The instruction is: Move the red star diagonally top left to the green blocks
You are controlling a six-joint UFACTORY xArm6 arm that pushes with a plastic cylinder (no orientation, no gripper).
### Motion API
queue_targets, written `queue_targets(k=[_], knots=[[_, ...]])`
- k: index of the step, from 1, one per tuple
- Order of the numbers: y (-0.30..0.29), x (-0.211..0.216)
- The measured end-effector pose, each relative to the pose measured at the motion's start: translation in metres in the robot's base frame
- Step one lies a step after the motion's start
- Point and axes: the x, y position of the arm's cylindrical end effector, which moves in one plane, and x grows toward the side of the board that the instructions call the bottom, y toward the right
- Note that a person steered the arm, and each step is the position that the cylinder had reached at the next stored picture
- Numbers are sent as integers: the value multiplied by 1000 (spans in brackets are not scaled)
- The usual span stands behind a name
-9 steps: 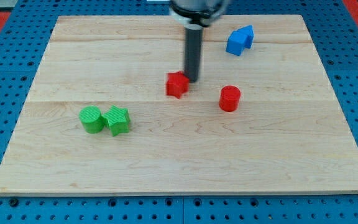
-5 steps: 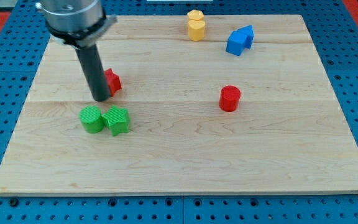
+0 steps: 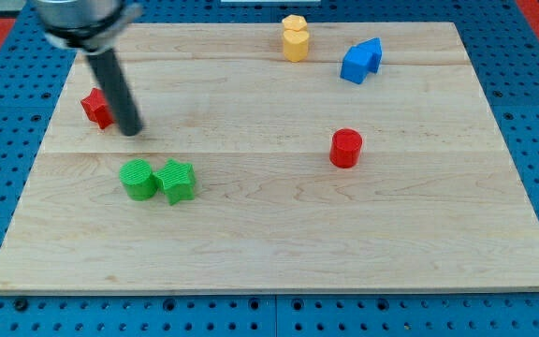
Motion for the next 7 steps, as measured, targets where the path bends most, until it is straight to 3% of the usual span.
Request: queue_targets(k=[3, 5, 7], knots=[[31, -52], [114, -24], [254, -24]])
